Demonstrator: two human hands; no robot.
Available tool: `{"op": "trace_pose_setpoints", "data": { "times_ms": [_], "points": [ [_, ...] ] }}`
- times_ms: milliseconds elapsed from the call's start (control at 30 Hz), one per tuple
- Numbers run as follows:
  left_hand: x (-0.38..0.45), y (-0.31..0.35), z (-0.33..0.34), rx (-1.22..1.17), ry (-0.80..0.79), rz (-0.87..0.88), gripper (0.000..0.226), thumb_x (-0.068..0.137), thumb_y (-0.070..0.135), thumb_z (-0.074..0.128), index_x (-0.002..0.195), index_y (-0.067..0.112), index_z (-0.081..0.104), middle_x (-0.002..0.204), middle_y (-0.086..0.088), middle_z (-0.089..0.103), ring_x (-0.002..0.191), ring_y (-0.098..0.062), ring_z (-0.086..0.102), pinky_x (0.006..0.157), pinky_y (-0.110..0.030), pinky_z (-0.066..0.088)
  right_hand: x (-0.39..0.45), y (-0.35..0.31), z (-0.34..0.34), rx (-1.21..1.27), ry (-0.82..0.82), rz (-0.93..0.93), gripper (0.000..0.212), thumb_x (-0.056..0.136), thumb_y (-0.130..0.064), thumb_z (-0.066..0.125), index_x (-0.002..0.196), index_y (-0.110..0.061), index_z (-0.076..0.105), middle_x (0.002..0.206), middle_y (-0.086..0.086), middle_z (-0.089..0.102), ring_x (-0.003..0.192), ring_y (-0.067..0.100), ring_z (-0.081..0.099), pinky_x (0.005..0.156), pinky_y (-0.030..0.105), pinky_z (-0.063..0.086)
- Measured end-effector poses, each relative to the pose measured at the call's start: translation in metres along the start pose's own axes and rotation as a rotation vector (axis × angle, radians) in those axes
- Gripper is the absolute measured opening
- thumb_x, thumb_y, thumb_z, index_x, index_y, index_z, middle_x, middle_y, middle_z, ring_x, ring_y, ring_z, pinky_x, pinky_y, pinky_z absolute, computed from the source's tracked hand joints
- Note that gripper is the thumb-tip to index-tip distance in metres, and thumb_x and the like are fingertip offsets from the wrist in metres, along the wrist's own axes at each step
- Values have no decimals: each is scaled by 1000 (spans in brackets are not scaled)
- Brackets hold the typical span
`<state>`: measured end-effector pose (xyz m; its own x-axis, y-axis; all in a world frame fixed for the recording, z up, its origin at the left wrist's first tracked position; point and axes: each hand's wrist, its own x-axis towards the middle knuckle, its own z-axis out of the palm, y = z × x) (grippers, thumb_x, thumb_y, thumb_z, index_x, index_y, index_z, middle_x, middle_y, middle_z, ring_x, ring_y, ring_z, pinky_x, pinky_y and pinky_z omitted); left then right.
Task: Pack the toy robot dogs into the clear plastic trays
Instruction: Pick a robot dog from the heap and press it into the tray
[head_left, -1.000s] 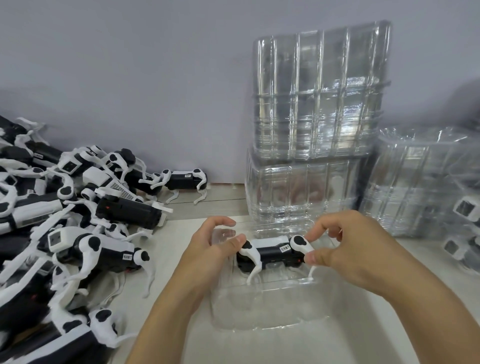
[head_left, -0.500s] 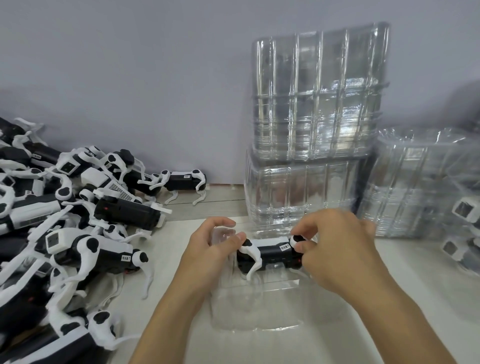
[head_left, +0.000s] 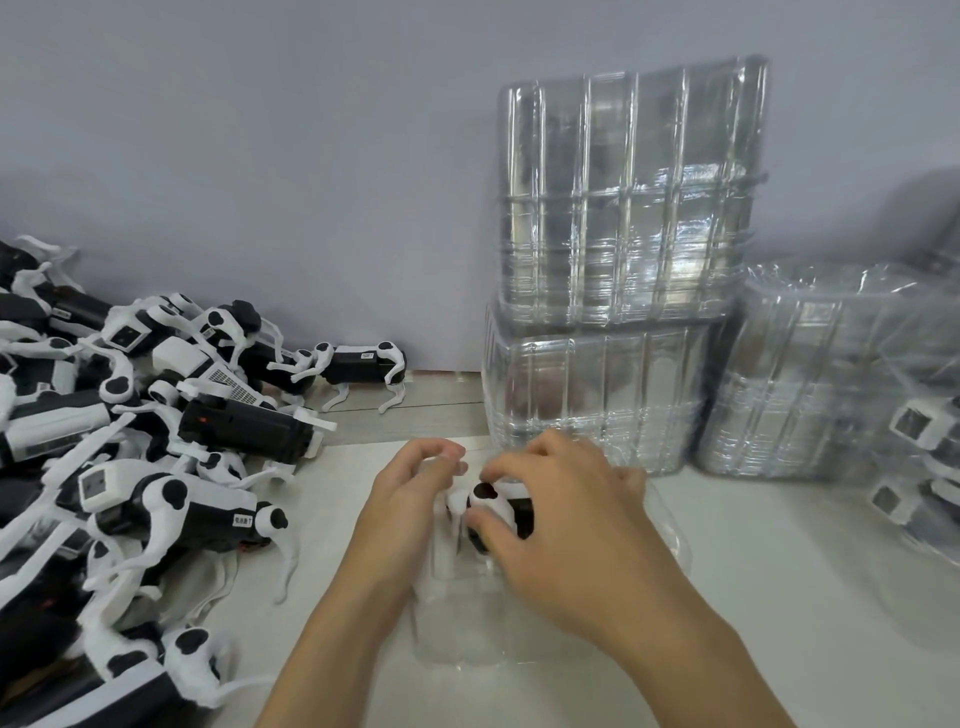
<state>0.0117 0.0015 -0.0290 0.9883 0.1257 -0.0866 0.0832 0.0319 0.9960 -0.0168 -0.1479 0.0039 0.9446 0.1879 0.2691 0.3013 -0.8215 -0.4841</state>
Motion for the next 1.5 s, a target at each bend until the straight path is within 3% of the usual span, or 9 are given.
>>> {"op": "trace_pose_setpoints", "data": {
  "times_ms": [533,633,733,867,1000,1100,1200,1333,1500],
  "points": [
    [-5,5,3,41,19,-1,15,78,35,62,89,34,72,106,2,74,113,-18,63,109,-52,43,2,5,-1,14,-49,1,25,97,-45,55,119,-58,59,102,-19,38,103,5,35,81,36,23],
    [-6,7,2,50,17,-14,10,79,33,66,87,34,72,110,-4,71,113,-21,62,106,-48,45,2,12,-10,91,-88,-6,26,100,-37,53,119,-51,63,108,-23,42,105,-1,39,93,35,27],
    [-4,4,0,92,23,-6,15,92,21,65,86,35,71,103,-3,71,96,-13,64,87,-28,47,6,28,-29,80,-20,65,25,96,-26,63,113,-43,69,113,-18,52,107,3,49,105,40,37],
    [-6,10,-2,385,116,312,23,91,13,69,90,37,71,99,14,70,100,3,60,85,-14,42,7,47,-46,90,17,163,21,87,-33,75,76,-48,65,106,-20,54,108,9,51,105,46,39],
    [-14,23,8,684,16,576,16,92,26,67,84,38,74,115,23,60,117,3,50,99,-11,31,5,55,-42,128,-12,172,22,86,-38,76,70,-50,66,104,-24,45,113,5,41,106,39,34],
    [-23,23,22,970,-124,526,15,94,48,59,100,46,73,134,30,42,133,6,28,113,-25,17,6,58,-37,119,-10,151,15,87,-37,74,80,-49,70,103,-21,43,109,5,37,91,23,29],
    [-25,23,29,1052,-105,436,25,91,54,61,114,48,68,148,25,36,137,3,26,118,-31,13,7,59,-33,105,7,152,9,88,-37,73,88,-45,74,100,-21,42,105,5,35,83,20,26],
    [-28,26,34,1016,-32,364,8,86,52,67,94,51,65,136,26,42,127,1,40,110,-25,17,7,56,-32,78,-24,188,16,76,-49,82,88,-46,72,99,-23,37,104,4,32,82,24,32],
    [-30,25,37,973,-8,319,16,84,50,71,81,50,55,115,29,37,124,0,45,107,-30,25,8,49,-30,24,-17,243,22,71,-49,85,87,-46,70,98,-24,35,105,4,31,76,25,35]
  ]
}}
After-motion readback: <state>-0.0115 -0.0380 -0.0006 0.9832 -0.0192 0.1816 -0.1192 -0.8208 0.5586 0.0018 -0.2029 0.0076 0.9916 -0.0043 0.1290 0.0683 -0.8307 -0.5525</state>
